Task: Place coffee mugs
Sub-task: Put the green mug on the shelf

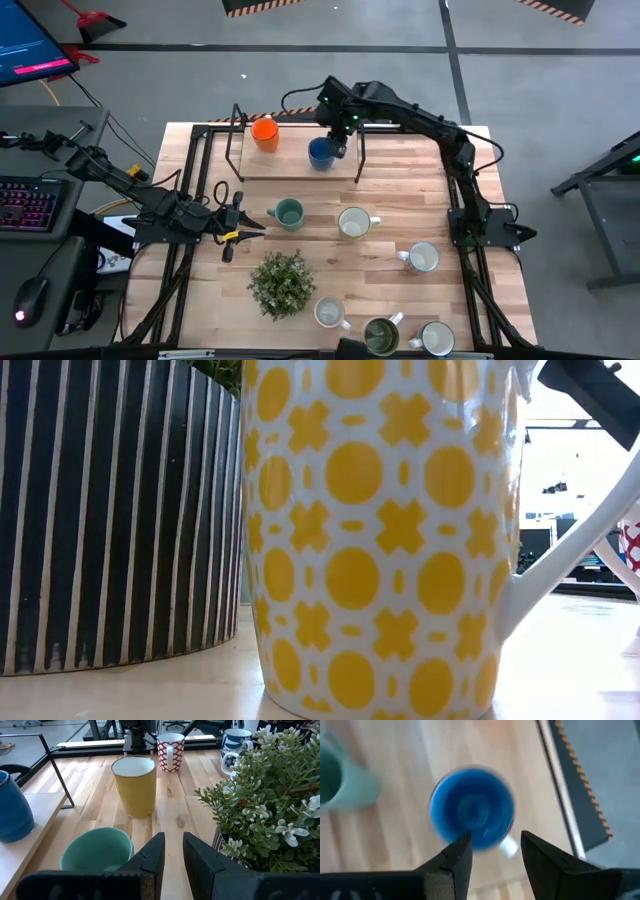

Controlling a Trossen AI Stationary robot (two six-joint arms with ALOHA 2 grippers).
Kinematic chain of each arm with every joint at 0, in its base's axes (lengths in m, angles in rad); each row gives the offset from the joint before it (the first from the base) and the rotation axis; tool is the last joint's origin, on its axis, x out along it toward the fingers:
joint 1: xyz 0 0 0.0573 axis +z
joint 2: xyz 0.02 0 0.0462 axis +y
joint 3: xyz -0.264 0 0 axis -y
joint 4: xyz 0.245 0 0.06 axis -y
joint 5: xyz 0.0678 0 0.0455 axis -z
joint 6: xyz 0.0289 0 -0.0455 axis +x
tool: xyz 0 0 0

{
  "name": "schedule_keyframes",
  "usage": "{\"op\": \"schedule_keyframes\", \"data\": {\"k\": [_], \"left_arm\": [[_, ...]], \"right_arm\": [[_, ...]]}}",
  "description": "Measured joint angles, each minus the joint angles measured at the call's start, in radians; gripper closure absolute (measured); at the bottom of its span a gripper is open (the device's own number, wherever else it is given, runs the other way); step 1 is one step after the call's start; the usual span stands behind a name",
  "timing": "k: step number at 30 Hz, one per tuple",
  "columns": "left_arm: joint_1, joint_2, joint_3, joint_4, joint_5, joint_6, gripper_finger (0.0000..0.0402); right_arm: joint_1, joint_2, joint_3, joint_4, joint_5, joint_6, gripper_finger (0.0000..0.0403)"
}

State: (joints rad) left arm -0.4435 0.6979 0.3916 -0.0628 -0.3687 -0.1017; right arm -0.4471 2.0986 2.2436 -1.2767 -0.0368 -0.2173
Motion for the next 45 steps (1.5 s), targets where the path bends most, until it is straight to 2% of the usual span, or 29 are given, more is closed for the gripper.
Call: {"op": "schedule_keyframes", "data": {"k": [8,14,22,32,35,40,45], "left_arm": [[0.000,0.000,0.000,0.001,0.000,0.000,0.0342],[0.000,0.000,0.000,0.003,-0.001,-0.008,0.0342],[0.000,0.000,0.000,0.002,-0.001,-0.036,0.0342],[0.000,0.000,0.000,0.000,-0.001,-0.036,0.0342],[0.000,0.000,0.000,-0.002,-0.001,-0.036,0.0342],[0.000,0.000,0.000,-0.001,-0.001,-0.028,0.0342],[0.000,0.000,0.000,0.000,-0.001,-0.027,0.0342]], "right_arm": [[0.025,-0.076,0.000,-0.309,0.000,0.001,0.0256],[0.038,-0.151,0.000,-0.297,-0.047,0.029,0.0256],[0.078,-0.264,0.000,-0.294,-0.050,0.061,0.0256],[0.207,-0.394,-0.016,-0.284,-0.045,0.082,0.0256],[0.243,-0.484,-0.176,-0.169,-0.041,0.076,0.0256],[0.251,-0.720,-0.592,0.085,-0.034,0.139,0.0256],[0.252,-0.971,-0.932,0.294,-0.035,0.226,0.0256]]}}
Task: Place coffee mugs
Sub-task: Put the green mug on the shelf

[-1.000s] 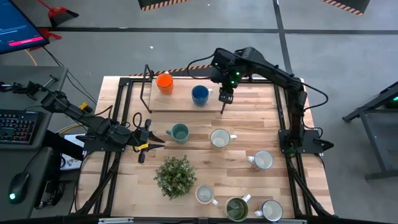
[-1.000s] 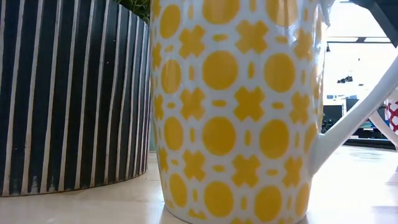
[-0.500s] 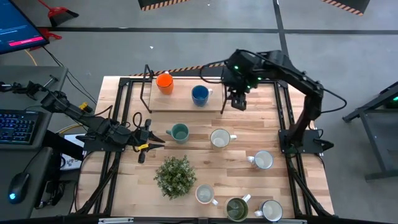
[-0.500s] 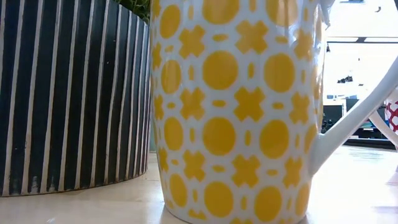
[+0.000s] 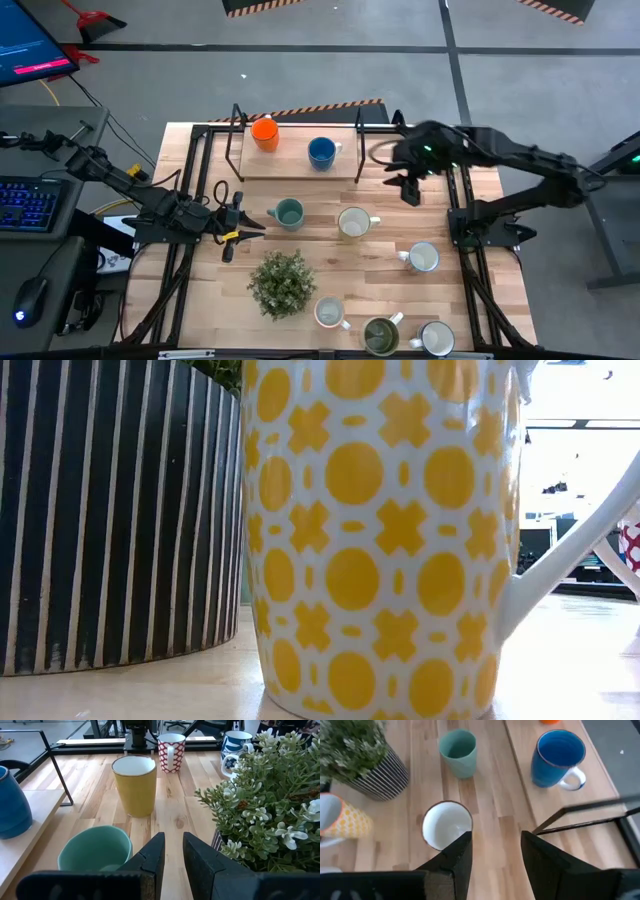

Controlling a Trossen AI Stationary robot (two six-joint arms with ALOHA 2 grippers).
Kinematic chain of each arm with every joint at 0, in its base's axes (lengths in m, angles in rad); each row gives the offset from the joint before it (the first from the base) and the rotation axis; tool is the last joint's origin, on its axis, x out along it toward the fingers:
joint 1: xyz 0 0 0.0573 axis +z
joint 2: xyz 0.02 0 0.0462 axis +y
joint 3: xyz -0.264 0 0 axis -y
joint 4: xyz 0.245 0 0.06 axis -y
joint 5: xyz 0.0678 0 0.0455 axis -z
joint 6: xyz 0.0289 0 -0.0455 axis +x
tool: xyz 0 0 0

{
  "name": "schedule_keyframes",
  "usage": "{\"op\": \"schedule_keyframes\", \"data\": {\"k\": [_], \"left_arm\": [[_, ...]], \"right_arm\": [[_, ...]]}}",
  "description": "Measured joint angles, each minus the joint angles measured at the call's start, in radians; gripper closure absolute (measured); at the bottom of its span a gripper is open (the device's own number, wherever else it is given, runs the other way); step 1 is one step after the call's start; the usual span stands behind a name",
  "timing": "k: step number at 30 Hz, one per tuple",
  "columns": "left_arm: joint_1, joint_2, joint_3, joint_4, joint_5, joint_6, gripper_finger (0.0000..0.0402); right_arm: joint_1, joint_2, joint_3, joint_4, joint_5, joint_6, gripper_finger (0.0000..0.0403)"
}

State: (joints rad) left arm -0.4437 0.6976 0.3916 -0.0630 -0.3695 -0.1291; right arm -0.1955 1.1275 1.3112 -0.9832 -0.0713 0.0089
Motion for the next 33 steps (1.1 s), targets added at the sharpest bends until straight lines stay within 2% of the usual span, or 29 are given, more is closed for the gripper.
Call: {"op": "schedule_keyframes", "data": {"k": [8,15,24,28,33], "left_arm": [[0.000,0.000,0.000,0.000,0.000,0.001,0.0342],[0.000,0.000,0.000,0.004,0.000,0.001,0.0342],[0.000,0.000,0.000,0.009,0.000,0.001,0.0342],[0.000,0.000,0.000,0.009,-0.001,0.001,0.0342],[0.000,0.000,0.000,0.009,-0.001,0.001,0.0342]], "right_arm": [[0.000,-0.325,-0.417,0.307,-0.016,0.071,0.0256],[0.000,-0.495,-0.719,0.547,-0.018,0.084,0.0256],[0.000,-0.573,-0.967,0.837,-0.019,0.153,0.0256],[0.000,-0.562,-1.026,0.987,-0.019,0.217,0.0256],[0.000,-0.536,-1.033,1.004,-0.020,0.196,0.0256]]}}
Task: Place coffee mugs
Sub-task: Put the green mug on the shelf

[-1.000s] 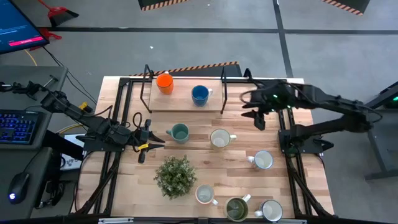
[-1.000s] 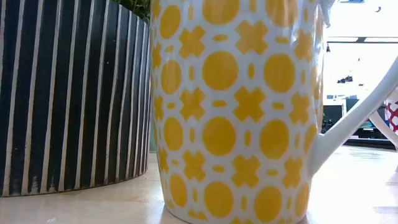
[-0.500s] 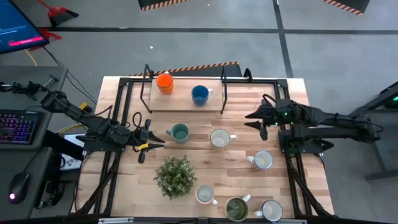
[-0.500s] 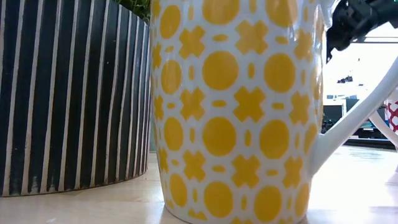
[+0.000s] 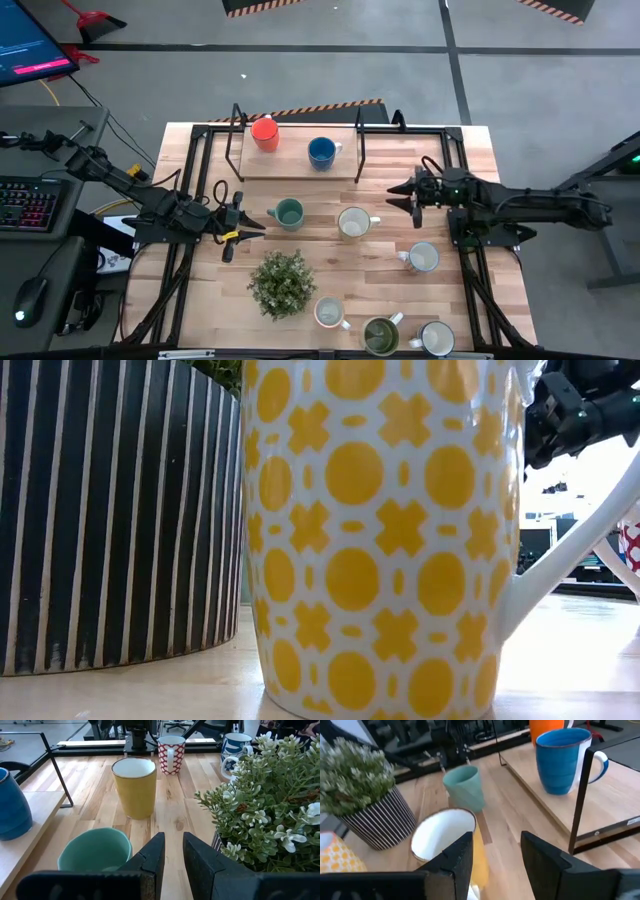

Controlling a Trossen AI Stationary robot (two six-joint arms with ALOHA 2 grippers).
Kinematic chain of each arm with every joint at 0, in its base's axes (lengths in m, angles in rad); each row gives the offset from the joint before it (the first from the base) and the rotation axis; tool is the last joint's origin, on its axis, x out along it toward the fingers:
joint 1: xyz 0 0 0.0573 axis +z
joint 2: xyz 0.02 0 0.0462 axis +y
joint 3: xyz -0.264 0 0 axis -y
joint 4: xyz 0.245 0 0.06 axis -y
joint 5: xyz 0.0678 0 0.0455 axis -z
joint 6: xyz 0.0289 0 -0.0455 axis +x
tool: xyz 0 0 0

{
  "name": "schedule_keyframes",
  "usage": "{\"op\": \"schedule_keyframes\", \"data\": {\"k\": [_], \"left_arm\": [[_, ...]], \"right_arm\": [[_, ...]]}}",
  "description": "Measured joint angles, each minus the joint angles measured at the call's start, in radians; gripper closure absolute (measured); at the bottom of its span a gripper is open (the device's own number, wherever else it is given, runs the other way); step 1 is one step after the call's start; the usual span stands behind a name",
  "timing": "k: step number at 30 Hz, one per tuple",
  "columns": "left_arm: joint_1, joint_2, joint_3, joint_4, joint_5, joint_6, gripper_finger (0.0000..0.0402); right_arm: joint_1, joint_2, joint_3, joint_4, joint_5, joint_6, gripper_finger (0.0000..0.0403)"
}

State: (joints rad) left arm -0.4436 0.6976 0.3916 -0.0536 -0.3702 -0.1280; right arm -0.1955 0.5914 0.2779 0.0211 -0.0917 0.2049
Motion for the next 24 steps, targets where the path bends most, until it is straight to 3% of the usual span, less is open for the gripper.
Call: {"op": "schedule_keyframes", "data": {"k": [5,12,18,24], "left_arm": [[0.000,0.000,0.000,0.005,-0.028,0.028,0.0342],[0.045,0.000,0.001,0.163,-0.323,0.124,0.0342],[0.174,0.000,0.002,0.177,-0.294,0.151,0.0341],[0.262,0.000,0.002,0.244,-0.380,0.294,0.0341]], "right_arm": [[0.000,0.027,0.000,-0.001,-0.003,-0.069,0.0256],[0.000,0.036,0.000,-0.001,-0.003,-0.074,0.0256],[0.000,0.036,0.000,-0.001,-0.003,-0.074,0.0256],[-0.001,0.036,0.000,-0.001,0.039,-0.086,0.0256]]}}
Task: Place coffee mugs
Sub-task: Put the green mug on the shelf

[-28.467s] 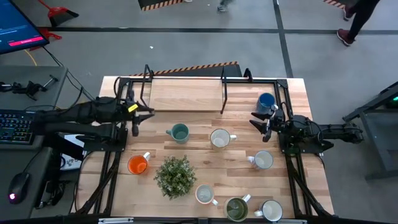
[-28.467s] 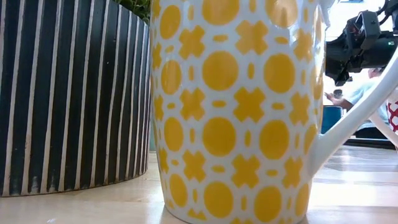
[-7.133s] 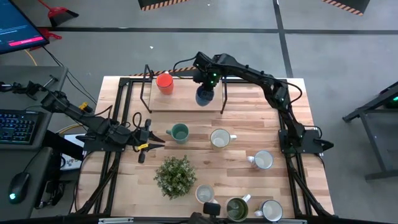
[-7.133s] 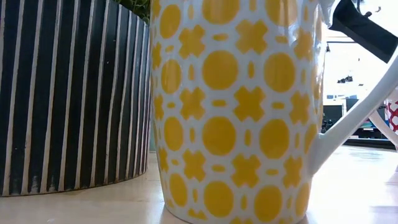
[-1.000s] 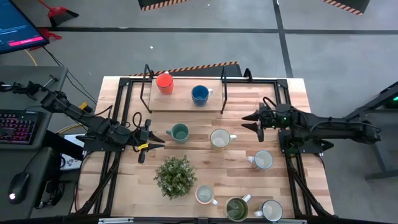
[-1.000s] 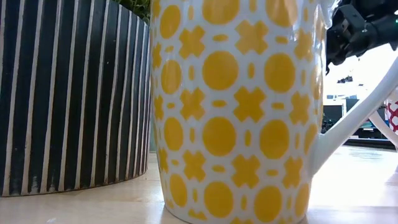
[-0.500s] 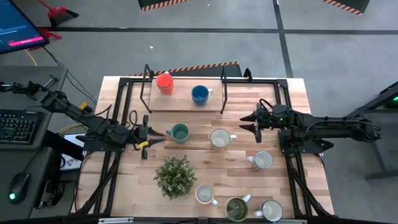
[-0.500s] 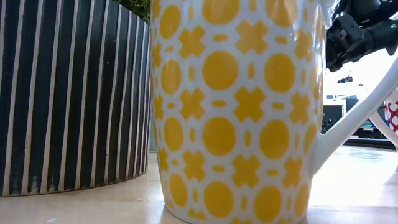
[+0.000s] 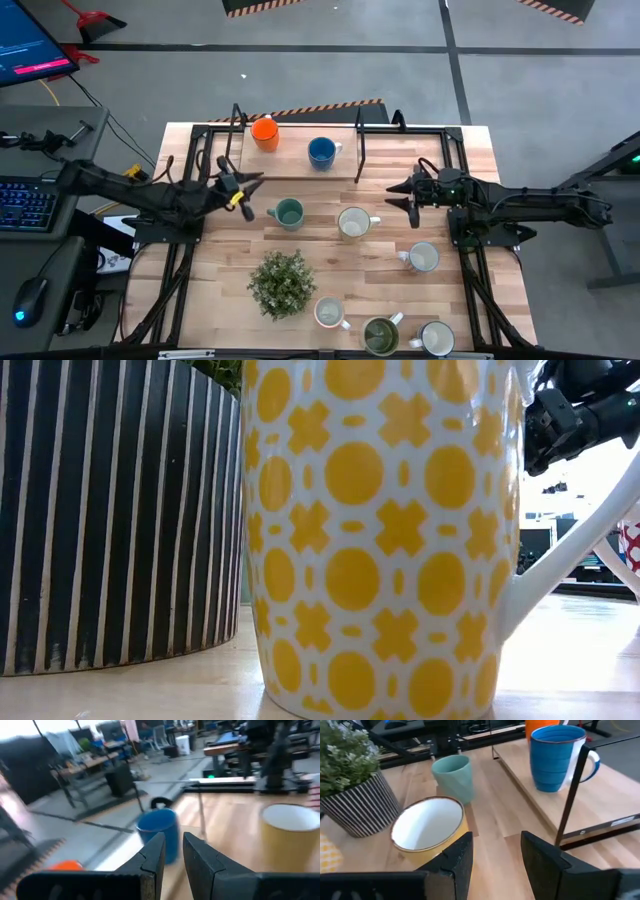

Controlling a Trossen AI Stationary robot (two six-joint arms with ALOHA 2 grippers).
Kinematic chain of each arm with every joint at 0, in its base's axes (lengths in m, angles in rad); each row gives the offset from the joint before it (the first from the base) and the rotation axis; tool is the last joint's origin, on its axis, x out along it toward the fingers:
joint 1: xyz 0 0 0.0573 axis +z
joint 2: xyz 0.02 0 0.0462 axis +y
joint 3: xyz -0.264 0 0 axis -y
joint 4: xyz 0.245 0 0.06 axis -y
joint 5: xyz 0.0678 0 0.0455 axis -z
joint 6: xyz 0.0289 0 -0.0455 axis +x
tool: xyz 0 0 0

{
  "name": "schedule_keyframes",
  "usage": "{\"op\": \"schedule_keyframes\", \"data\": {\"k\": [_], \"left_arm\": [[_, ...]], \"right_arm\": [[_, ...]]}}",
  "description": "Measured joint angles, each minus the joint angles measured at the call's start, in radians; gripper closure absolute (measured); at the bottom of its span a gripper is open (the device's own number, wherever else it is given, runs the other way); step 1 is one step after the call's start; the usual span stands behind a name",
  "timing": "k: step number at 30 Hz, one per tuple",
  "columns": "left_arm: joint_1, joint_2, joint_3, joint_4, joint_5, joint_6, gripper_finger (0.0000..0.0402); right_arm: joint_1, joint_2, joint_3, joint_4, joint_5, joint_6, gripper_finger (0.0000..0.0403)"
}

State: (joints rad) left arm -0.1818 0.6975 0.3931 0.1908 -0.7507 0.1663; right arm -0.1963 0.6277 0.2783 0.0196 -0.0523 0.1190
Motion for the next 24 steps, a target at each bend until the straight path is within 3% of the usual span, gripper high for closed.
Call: {"op": "schedule_keyframes", "data": {"k": [5,14,24], "left_arm": [[0.031,0.000,0.000,0.111,0.017,0.082,0.0341],[0.092,0.000,0.000,0.121,0.163,-0.007,0.0328],[0.221,0.026,0.149,-0.128,0.346,-0.084,0.0265]], "right_arm": [[0.000,0.000,0.000,0.000,0.026,-0.015,0.0256],[0.000,0.000,0.000,-0.001,0.026,-0.060,0.0256],[0.000,0.000,0.001,-0.071,0.027,-0.047,0.0256]]}}
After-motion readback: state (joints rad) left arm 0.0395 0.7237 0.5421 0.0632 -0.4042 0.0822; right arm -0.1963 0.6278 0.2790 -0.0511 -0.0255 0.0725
